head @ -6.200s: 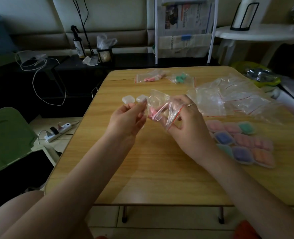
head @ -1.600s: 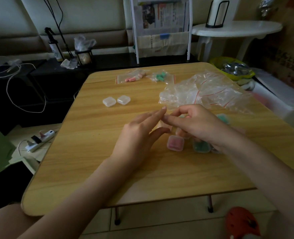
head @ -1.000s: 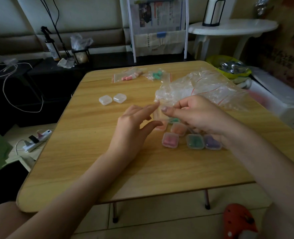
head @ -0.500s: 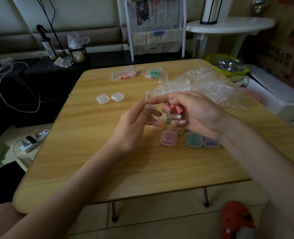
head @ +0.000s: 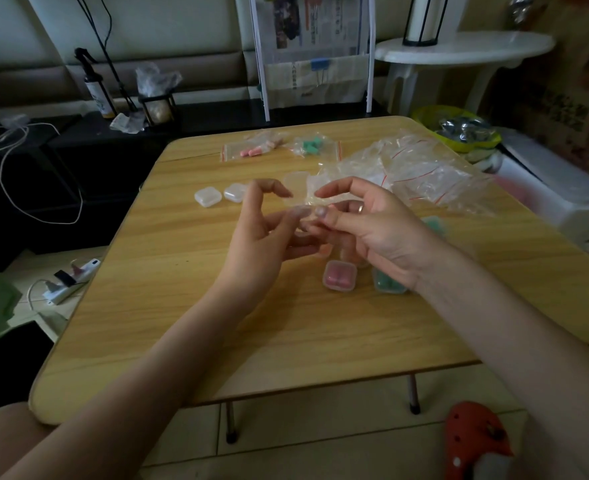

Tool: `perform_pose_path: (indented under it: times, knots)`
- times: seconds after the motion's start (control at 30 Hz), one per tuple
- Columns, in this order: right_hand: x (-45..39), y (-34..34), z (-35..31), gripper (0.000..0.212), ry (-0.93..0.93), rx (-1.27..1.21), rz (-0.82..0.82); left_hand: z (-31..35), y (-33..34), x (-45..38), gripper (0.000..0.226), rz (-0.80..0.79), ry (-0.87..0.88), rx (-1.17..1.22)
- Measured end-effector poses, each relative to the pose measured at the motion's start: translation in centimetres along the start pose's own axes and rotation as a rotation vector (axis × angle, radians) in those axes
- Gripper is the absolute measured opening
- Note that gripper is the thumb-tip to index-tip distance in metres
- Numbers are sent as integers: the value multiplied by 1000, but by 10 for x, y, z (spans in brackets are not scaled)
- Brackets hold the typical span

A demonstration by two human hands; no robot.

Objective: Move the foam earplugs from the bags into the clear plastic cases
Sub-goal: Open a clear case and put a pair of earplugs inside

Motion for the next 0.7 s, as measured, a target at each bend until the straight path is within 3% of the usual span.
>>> perform_pose_path:
  times: [0.2, 0.43, 0.7]
  knots:
    - [-1, -6, -6, 20, -128, 120, 117, 1, -1, 0, 16, 25, 7, -47]
    - [2, -8, -2, 14, -118, 194, 202, -1, 11, 4, 28, -111, 53, -193]
    - [4, -4, -7, 20, -196, 436, 251, 2, 7, 5, 22, -50, 81, -207]
Point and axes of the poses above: each hand's wrist, its own x-axis away from the middle knuckle, its own y-axis out of the palm, z = x × y, the point moved 6 cm from there along -x, towards the middle knuckle, and after that the axes turned 1 degree about y, right-handed, at the moved point
